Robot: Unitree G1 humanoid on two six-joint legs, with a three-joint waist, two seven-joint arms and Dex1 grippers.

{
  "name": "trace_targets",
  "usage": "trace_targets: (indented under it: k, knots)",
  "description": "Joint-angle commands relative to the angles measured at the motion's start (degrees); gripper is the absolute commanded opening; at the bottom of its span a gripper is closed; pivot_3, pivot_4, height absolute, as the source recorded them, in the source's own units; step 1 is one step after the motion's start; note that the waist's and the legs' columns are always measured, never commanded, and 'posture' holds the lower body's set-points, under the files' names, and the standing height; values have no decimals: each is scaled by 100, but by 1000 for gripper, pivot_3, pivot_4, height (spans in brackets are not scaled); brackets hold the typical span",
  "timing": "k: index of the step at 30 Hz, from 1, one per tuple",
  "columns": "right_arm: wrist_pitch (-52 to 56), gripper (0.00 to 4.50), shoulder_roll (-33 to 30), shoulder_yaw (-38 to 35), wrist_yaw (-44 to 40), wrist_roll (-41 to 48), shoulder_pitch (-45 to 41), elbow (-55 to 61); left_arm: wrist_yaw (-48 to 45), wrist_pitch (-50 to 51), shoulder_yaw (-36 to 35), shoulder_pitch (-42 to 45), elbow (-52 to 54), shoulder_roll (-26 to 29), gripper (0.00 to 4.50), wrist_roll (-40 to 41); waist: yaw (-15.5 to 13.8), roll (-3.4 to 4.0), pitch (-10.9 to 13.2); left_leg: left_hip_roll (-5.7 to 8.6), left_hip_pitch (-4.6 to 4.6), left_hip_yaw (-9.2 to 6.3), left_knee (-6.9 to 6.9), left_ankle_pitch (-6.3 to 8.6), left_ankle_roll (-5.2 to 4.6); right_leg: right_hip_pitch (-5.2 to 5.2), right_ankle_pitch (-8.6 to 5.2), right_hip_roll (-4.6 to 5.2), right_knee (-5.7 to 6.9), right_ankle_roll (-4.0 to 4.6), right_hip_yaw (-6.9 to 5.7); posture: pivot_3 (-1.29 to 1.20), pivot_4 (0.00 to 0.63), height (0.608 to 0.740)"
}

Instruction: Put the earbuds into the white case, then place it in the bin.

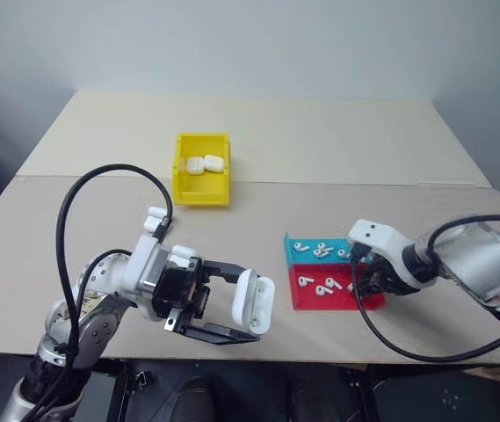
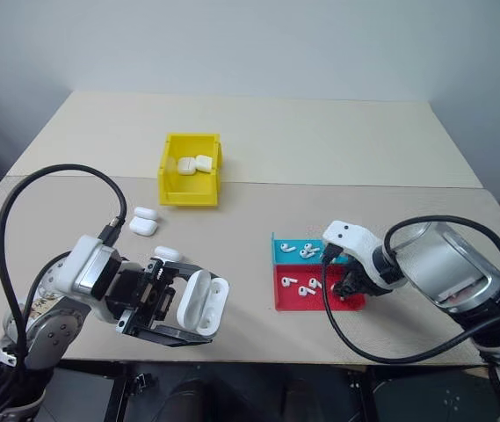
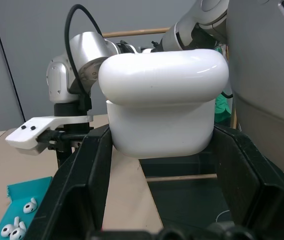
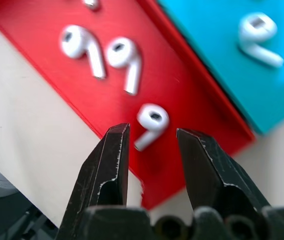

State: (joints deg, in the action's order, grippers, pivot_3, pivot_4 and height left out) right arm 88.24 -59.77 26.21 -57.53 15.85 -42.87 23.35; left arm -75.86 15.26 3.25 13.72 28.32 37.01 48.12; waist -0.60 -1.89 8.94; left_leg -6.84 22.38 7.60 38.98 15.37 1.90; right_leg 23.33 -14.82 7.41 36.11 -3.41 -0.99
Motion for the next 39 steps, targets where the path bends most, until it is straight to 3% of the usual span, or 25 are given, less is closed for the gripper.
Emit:
trace_targets:
  k: [1,26,32,39]
  knots:
    - [417,1901,73,-17,238,307,-216,-93,-20,10,-52,54,90,7,2731,-16,-6,0,0,0,0,0,0,0,0,0,0,0,0,0,0,0,150,740]
    - [426,1901,378,237,1823,1665,-378,-501,76,96,-79,168,75,3,2731,-102,-8,0,0,0,7,0,0,0,0,5,0,0,-1,0,-1,0,150,740]
    - [426,611,381,178,2025,1800,-288,-311,45,55,-112,120,39,20,2731,-171,-8,0,0,0,7,0,-1,0,-1,5,0,0,-1,0,-1,0,150,740]
    - [426,613,227,-416,1950,2266,-537,-181,8,107,-282,66,-103,31,2731,-70,-8,0,0,0,9,0,-1,1,-2,8,0,0,-1,0,0,0,150,740]
